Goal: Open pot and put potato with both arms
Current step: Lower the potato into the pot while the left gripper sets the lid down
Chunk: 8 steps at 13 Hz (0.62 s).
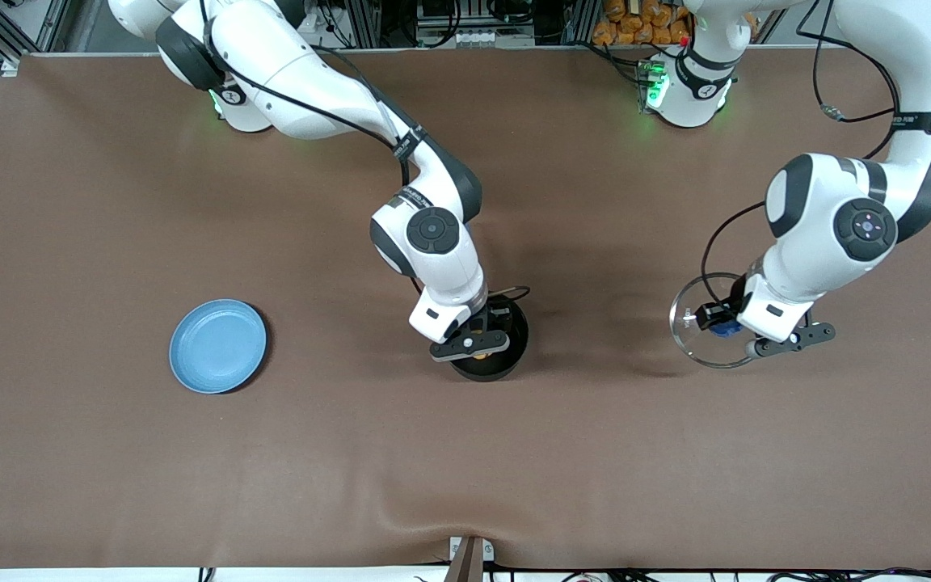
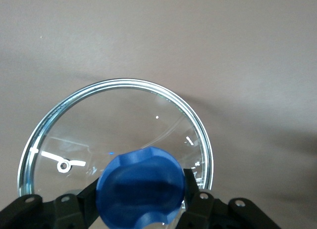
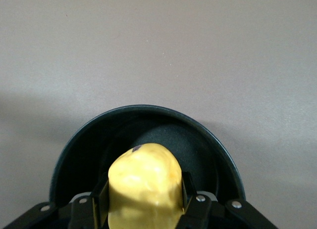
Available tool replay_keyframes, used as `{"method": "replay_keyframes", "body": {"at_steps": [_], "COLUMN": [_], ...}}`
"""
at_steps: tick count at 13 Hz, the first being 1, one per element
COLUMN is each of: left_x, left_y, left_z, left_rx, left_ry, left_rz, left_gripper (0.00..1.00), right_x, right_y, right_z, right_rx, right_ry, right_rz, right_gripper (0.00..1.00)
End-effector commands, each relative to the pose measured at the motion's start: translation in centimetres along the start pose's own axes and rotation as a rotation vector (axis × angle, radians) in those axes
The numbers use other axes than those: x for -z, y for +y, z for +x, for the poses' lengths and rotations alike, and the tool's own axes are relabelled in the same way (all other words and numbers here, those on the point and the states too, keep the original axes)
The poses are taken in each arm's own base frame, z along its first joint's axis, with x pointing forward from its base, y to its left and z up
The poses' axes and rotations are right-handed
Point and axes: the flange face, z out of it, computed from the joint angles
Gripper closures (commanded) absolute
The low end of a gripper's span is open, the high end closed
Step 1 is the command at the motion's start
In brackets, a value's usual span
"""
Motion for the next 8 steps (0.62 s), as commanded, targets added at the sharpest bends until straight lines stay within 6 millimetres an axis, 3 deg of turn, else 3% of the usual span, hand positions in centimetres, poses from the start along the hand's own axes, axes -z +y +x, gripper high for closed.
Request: {"method": "replay_keyframes", "body": {"at_steps": [1, 4, 8], "left_x": [-3.0, -6.8, -8.9], "left_y": [-1.3, -1.0, -0.6], "left_z": [1.0, 1.9, 2.3], "left_rx": [-0.008, -0.015, -0.018], "left_ry": [0.005, 0.045, 0.084], "left_rz": [-0.04, -0.076, -0.101], "left_gripper": [0.94, 0.94, 0.93], "right_x": [-2.1, -3.7, -5.0], "right_y": [-0.3, -1.1, -1.6], "right_z": [0.0, -1.1, -2.0], "right_rx": [0.002, 0.015, 0.031], "right_ry": [0.024, 0.015, 0.012], "right_rz": [-0.01, -0.009, -0.021], "right_gripper": [1.0, 1.0, 1.0]}}
